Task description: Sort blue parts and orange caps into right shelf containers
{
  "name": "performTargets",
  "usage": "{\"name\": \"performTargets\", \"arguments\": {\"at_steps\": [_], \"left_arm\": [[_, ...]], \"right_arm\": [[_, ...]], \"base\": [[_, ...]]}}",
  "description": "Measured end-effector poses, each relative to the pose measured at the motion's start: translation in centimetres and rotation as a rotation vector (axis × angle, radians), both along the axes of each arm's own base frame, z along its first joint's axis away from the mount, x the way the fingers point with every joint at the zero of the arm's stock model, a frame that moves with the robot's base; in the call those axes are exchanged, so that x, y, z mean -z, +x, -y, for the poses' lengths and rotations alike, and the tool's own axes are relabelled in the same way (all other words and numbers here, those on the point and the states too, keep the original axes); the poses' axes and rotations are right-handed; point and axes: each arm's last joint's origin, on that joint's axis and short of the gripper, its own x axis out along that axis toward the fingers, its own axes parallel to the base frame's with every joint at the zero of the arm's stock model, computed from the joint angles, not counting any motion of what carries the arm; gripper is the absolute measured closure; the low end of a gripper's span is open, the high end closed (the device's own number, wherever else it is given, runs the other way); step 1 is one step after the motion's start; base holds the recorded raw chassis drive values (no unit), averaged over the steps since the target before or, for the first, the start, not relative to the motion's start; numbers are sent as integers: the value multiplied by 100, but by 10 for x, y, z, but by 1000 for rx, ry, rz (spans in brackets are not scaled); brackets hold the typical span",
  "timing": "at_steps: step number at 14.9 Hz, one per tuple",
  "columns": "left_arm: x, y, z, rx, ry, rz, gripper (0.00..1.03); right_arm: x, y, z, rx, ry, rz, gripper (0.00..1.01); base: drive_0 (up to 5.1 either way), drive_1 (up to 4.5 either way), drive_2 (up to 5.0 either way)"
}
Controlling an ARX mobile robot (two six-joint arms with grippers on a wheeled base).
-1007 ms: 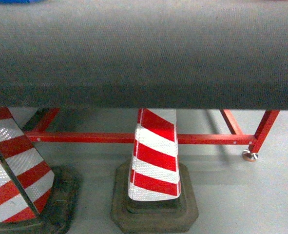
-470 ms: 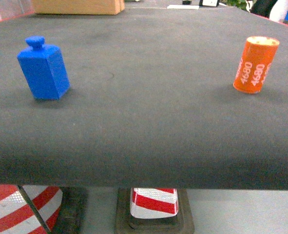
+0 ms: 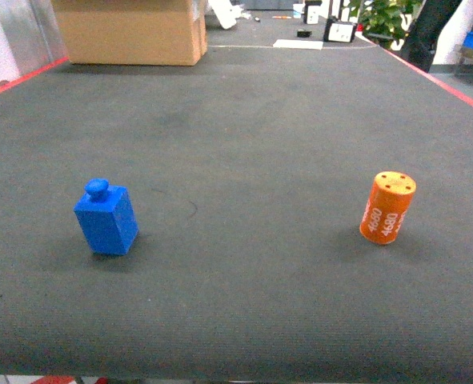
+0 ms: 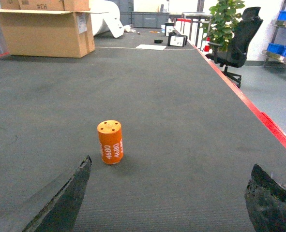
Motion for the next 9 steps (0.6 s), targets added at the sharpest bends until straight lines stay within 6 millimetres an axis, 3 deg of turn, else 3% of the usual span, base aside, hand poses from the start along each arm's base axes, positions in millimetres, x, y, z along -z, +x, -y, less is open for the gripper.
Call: {"name": "performTargets", "arguments": {"at_steps": [9], "left_arm": [[0,0,0,0,0,-3,5]], "right_arm": [[0,0,0,0,-1,-4,3]], "base": [[0,0,0]]}}
